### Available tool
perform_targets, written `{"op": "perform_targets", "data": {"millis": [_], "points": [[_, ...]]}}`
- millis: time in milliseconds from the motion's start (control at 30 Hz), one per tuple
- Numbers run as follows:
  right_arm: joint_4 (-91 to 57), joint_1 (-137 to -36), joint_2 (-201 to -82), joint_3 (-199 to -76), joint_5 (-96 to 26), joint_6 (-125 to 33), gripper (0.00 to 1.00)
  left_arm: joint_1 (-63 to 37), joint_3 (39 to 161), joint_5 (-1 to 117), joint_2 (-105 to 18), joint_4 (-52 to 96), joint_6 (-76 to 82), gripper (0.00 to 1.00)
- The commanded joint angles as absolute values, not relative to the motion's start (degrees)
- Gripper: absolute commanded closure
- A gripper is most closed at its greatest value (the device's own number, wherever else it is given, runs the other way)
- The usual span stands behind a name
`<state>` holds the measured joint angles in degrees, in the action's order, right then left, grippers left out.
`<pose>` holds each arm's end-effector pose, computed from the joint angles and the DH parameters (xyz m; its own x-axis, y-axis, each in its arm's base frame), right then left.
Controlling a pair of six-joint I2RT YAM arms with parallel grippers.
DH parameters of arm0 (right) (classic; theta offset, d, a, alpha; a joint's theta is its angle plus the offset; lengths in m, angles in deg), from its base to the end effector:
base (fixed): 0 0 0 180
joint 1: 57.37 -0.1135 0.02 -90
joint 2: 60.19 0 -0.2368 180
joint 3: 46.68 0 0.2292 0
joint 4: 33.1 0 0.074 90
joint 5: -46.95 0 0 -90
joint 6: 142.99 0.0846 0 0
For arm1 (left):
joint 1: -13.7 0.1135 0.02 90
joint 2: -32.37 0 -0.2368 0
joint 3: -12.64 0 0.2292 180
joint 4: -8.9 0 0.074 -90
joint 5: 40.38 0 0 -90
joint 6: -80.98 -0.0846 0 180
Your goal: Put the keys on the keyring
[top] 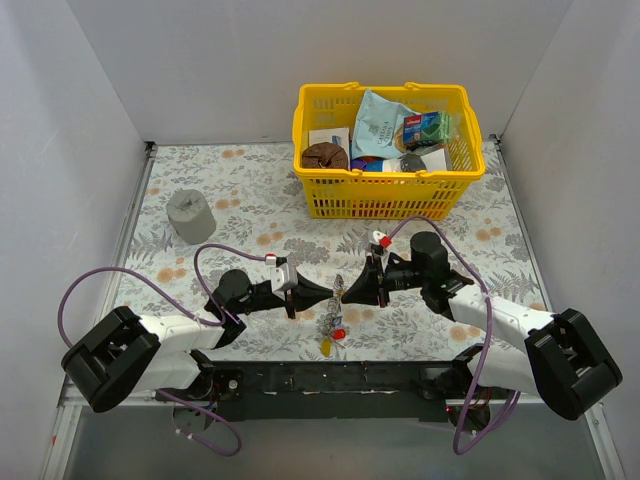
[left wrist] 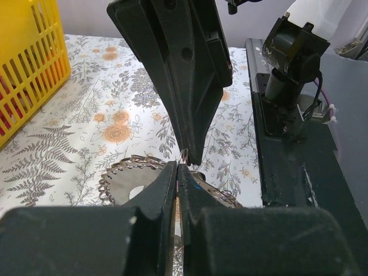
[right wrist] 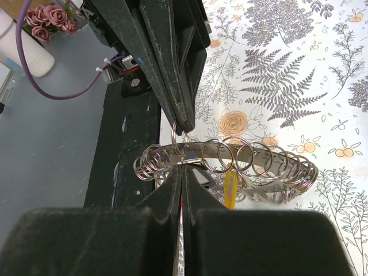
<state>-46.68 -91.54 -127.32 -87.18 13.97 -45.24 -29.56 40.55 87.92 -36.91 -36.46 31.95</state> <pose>0.1668 0.1990 0.2018 -0.3175 -0.1268 -0.9397 -0.9477 0.0086 0.3191 0.1449 -0.2083 0.1933 -0.6096 -0.1329 -0.7815 0.7793 0.0803 -0.6215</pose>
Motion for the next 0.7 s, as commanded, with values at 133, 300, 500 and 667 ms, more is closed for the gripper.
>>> {"op": "perform_targets", "data": {"millis": [133,300,500,667], "points": [[-49.4,-92.8,-129.1,-86.7,14.3,-45.1,0.99,-29.5,40.5,88.2,-34.8,-41.1,32.5,1.00],[-49.8,-93.0,-129.4,-87.1,14.0,-44.9,0.99,-29.5,40.6,88.9,-35.0,-41.3,32.6,1.00],[-50.3,-93.1,-129.9,-87.6,13.7,-44.6,0.99,-29.5,40.8,89.6,-35.4,-41.4,32.7,1.00],[-50.5,-93.2,-130.1,-88.1,13.3,-44.5,0.99,-29.5,40.9,90.3,-35.6,-41.3,32.8,1.00]]}}
